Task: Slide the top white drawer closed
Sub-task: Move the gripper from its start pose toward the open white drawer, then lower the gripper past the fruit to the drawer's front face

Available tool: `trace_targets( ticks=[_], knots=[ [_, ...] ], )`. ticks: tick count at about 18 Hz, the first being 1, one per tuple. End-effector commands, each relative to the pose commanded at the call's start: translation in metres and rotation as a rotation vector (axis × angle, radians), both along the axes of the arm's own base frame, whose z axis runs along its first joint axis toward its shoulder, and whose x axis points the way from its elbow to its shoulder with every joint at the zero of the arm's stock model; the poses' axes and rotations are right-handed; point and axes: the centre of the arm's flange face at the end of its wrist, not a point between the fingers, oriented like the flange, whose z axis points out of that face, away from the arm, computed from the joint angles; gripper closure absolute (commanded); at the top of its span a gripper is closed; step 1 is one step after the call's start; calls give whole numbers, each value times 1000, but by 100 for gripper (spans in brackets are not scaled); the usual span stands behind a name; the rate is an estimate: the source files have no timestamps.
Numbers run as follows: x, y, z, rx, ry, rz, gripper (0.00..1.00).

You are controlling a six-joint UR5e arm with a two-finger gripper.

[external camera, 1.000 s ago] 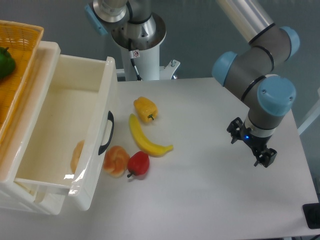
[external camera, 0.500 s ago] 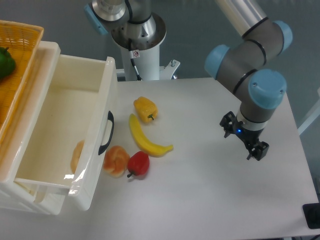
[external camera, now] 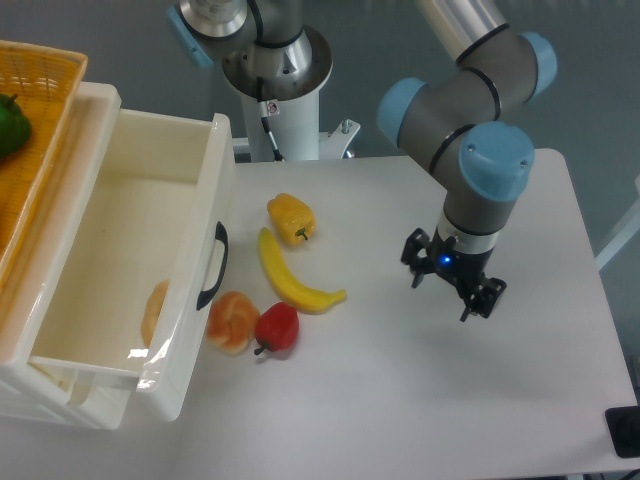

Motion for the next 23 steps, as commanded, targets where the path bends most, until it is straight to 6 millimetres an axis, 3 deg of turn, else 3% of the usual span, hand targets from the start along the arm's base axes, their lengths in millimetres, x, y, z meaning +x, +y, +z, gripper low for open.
trace_targets(
  ticks=[2,3,7,10,16,23],
  knots=[
    [12,12,2,13,-11,-2,74],
    [14,14,1,25,-22,4,79],
    [36,24,6,133,-120,36,87],
    [54,28,6,149,-167,81,100],
    [75,37,0,186,-281,176,100],
    [86,46,4,266,-423,241,100]
  ],
)
